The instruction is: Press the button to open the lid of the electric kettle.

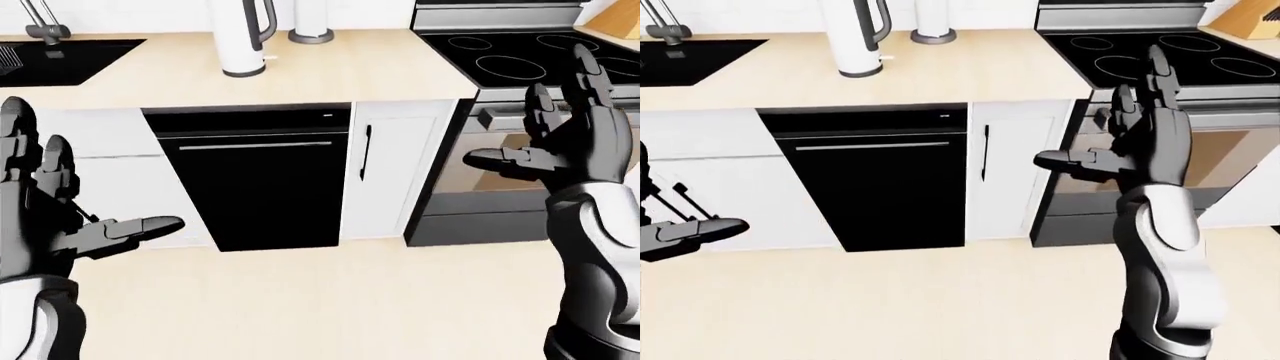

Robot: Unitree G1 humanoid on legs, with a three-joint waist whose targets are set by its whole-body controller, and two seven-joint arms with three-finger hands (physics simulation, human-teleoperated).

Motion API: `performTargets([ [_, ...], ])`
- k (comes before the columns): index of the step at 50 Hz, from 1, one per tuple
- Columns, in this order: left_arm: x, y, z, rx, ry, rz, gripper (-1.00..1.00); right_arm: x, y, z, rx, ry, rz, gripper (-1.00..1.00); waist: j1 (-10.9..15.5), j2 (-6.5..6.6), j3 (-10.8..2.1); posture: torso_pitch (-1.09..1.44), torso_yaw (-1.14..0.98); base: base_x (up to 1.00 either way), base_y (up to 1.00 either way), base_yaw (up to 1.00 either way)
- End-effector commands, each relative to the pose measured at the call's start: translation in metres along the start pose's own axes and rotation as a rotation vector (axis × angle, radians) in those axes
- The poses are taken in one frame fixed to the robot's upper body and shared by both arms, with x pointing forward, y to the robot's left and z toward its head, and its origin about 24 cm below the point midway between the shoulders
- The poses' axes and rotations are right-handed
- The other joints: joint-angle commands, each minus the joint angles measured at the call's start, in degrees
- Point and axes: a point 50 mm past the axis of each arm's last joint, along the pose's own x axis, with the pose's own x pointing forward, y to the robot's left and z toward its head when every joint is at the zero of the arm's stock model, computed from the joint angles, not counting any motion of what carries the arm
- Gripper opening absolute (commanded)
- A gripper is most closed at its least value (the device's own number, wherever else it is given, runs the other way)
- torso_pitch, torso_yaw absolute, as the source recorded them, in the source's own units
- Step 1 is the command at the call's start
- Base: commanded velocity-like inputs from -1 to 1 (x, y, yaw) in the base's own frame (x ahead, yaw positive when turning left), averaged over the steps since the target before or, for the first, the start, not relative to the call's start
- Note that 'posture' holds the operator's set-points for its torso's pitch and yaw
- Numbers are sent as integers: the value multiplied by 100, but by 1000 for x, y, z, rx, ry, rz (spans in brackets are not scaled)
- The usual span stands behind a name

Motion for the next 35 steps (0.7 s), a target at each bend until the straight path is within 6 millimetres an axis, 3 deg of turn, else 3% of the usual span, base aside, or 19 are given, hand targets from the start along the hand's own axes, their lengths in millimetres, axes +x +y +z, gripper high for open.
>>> performTargets([
  [1,0,-1,11,10,-56,-10,100,0,2,12,1,-64,12,100,-1,5,-65,0,0,0,0,0],
  [5,-1,2,19,28,-74,0,100,1,2,15,-5,-71,14,100,-2,5,-60,0,0,0,0,0],
  [6,-2,2,20,29,-78,1,100,0,2,17,-1,-74,19,100,-19,39,-159,0,0,0,11,0],
  [9,-2,2,23,30,-84,2,100,0,2,20,-9,-85,21,100,-32,33,-82,0,0,0,13,0],
  [14,-2,1,23,29,-85,-3,100,0,1,21,-14,-88,24,100,-64,245,-35,0,0,0,18,0],
  [18,-3,0,23,30,-87,-5,100,-1,2,20,-14,-86,27,100,-76,194,-40,0,0,0,22,0],
  [21,-3,1,24,32,-89,-3,100,-1,2,20,-15,-86,29,100,-79,16,-62,0,0,0,24,0],
  [23,-3,1,24,32,-89,-4,100,-1,2,19,-15,-85,30,100,-64,-184,-34,0,0,0,25,0],
  [24,-4,1,23,32,-89,-4,100,-1,3,19,-14,-85,33,100,-59,-347,-73,0,0,0,25,0],
  [25,-4,1,21,35,-86,-7,100,-2,3,20,-12,-84,33,100,-118,-96,-31,0,0,0,24,0],
  [27,-4,0,20,34,-83,-9,100,-2,3,19,-10,-83,34,100,-83,-252,-67,0,0,0,25,0],
  [29,-4,0,21,33,-85,-10,100,-2,3,19,-9,-82,36,100,-77,-233,-115,0,0,0,25,0],
  [33,-4,0,20,32,-84,-9,100,-3,3,18,-9,-80,38,100,-83,15,12,0,0,0,25,0],
  [35,-4,0,21,33,-85,-9,100,-3,4,18,-11,-81,40,100,-108,283,-27,0,0,1,25,0],
])
